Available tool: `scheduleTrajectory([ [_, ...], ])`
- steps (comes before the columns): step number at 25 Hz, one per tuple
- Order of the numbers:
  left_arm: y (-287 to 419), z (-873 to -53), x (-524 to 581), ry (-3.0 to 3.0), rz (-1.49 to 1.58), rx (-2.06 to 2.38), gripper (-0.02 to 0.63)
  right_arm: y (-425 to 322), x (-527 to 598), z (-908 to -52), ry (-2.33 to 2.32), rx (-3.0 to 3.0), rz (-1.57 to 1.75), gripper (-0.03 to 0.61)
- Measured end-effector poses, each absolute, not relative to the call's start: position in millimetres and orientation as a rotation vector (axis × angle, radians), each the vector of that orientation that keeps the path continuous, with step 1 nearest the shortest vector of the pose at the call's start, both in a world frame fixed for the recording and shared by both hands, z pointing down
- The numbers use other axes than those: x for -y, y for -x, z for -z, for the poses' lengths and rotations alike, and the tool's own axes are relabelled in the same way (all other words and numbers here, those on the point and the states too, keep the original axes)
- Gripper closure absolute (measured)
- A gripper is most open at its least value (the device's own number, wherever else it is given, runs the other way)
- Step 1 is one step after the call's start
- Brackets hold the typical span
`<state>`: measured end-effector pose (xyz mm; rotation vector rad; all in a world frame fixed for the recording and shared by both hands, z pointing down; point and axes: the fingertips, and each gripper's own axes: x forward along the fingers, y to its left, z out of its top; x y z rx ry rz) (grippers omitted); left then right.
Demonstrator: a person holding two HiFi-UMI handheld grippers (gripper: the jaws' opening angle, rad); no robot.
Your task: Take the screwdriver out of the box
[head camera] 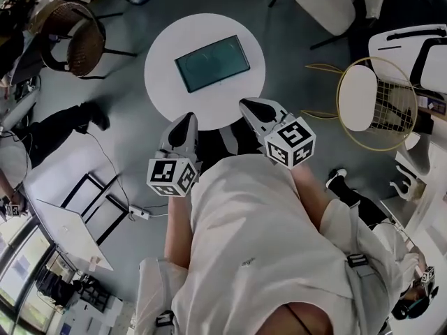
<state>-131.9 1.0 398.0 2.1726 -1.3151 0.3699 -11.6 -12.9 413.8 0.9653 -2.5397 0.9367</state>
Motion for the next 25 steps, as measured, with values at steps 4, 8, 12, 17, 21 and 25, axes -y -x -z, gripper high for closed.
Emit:
scheduleTrajectory([
  [4,131,-418,16,-2.200,-0.443,1.207,0.604,19,21,-431,-1.000,2.486,-0.938,0.571],
  [8,133,-462,32,-2.202,-0.590,1.091,0.604,25,31,-461,-1.060,2.395,-0.963,0.571],
  [12,128,-492,46,-2.220,-0.668,0.980,0.604,34,32,-491,-1.080,2.314,-0.979,0.571],
  [17,121,-518,64,-2.239,-0.770,0.887,0.604,40,27,-529,-1.094,2.227,-1.026,0.571],
  [21,115,-530,76,-2.284,-0.837,0.823,0.604,49,24,-548,-1.093,2.189,-1.049,0.571],
  [25,102,-547,77,-2.310,-0.883,0.773,0.604,48,15,-569,-1.091,2.141,-1.030,0.571],
])
